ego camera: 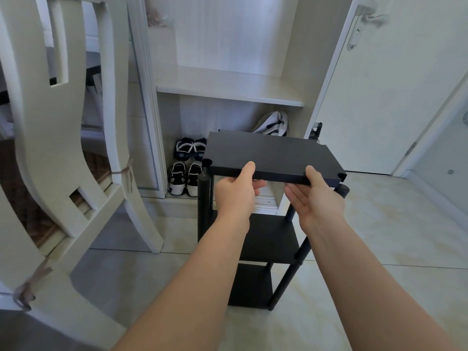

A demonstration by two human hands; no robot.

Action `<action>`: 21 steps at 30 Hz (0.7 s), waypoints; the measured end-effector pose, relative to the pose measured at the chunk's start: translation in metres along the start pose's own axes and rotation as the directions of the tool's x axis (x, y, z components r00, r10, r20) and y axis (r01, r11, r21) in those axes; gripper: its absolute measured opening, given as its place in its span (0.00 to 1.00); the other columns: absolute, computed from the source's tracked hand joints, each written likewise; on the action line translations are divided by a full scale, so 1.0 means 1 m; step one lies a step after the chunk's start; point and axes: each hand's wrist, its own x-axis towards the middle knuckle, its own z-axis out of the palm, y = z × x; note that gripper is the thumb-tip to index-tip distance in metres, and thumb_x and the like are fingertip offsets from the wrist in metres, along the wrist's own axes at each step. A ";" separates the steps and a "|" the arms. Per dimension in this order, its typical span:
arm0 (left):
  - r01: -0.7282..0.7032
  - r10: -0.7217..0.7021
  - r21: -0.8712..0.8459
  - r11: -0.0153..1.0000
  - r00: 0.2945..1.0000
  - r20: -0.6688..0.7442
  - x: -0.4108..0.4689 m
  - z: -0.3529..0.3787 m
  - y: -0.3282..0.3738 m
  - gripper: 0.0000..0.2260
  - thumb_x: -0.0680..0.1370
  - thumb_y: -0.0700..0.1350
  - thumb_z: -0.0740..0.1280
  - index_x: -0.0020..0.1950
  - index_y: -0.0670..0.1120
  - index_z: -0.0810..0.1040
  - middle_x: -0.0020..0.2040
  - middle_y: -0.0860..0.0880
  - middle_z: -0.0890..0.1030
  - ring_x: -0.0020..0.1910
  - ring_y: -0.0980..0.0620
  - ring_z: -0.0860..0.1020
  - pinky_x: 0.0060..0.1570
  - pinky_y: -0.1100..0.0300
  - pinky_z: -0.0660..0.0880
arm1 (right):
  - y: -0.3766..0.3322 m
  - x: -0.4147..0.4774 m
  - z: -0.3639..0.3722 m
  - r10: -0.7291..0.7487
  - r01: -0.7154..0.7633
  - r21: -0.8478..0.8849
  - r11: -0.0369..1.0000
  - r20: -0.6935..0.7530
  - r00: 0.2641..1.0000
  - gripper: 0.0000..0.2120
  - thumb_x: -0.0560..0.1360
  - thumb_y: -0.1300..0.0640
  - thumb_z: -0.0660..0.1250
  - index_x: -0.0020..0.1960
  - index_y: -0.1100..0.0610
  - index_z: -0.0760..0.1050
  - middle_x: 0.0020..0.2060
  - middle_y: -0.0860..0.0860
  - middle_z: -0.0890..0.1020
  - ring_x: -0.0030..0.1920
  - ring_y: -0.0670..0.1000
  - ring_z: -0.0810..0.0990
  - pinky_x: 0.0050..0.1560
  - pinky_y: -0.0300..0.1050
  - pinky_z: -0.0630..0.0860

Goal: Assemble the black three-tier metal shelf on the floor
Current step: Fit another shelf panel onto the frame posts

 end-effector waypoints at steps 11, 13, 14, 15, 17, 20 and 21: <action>-0.018 0.018 -0.024 1.000 1.000 -0.015 0.002 -0.003 -0.003 0.10 0.79 0.55 0.68 0.48 0.49 0.78 0.33 0.53 0.85 0.38 0.55 0.81 0.44 0.57 0.76 | 0.008 0.005 -0.005 0.120 -0.116 -0.061 0.991 0.057 0.991 0.12 0.79 0.55 0.72 0.59 0.60 0.76 0.45 0.60 0.86 0.41 0.56 0.88 0.38 0.49 0.84; -0.021 0.021 -0.014 1.000 1.000 -0.001 0.002 -0.004 -0.002 0.09 0.79 0.54 0.68 0.48 0.49 0.77 0.34 0.53 0.85 0.38 0.55 0.82 0.44 0.57 0.76 | 0.008 0.006 -0.006 0.108 -0.104 -0.068 0.992 0.049 0.993 0.12 0.79 0.55 0.71 0.59 0.59 0.76 0.44 0.60 0.86 0.41 0.56 0.88 0.39 0.49 0.85; -0.023 0.023 -0.011 1.000 1.000 0.006 0.001 -0.004 -0.002 0.09 0.79 0.54 0.68 0.48 0.49 0.77 0.35 0.53 0.86 0.38 0.55 0.82 0.44 0.57 0.76 | 0.008 0.006 -0.006 0.102 -0.099 -0.072 0.992 0.046 0.994 0.12 0.79 0.55 0.71 0.59 0.59 0.76 0.44 0.60 0.86 0.41 0.56 0.88 0.39 0.49 0.85; -0.025 0.025 -0.009 1.000 1.000 0.012 0.001 -0.004 -0.002 0.09 0.79 0.54 0.68 0.48 0.49 0.77 0.36 0.52 0.86 0.39 0.55 0.82 0.44 0.57 0.76 | 0.008 0.007 -0.006 0.097 -0.094 -0.076 0.993 0.041 0.994 0.12 0.79 0.55 0.71 0.59 0.59 0.76 0.45 0.60 0.86 0.40 0.56 0.88 0.39 0.49 0.85; -0.032 0.032 -0.006 0.999 0.999 0.018 -0.001 -0.004 -0.003 0.10 0.80 0.54 0.68 0.49 0.48 0.77 0.36 0.51 0.86 0.38 0.55 0.82 0.42 0.58 0.76 | 0.008 0.006 -0.006 0.084 -0.082 -0.085 0.993 0.025 0.996 0.12 0.80 0.54 0.71 0.59 0.60 0.76 0.45 0.59 0.86 0.40 0.55 0.88 0.40 0.49 0.85; -0.040 0.040 0.001 0.999 0.999 0.014 -0.002 -0.002 -0.003 0.11 0.80 0.54 0.67 0.49 0.47 0.78 0.35 0.52 0.86 0.36 0.56 0.82 0.39 0.60 0.75 | 0.009 0.005 -0.004 0.054 -0.052 -0.085 0.995 0.023 0.998 0.12 0.80 0.54 0.70 0.60 0.60 0.76 0.44 0.58 0.87 0.40 0.54 0.88 0.40 0.47 0.85; -0.034 0.034 -0.005 0.999 0.999 0.017 -0.002 -0.002 -0.002 0.11 0.80 0.54 0.67 0.49 0.46 0.78 0.35 0.52 0.86 0.36 0.56 0.82 0.38 0.60 0.75 | 0.008 0.004 -0.003 0.037 -0.034 -0.083 0.996 0.030 0.999 0.13 0.80 0.54 0.69 0.60 0.60 0.76 0.44 0.58 0.87 0.40 0.54 0.88 0.40 0.46 0.85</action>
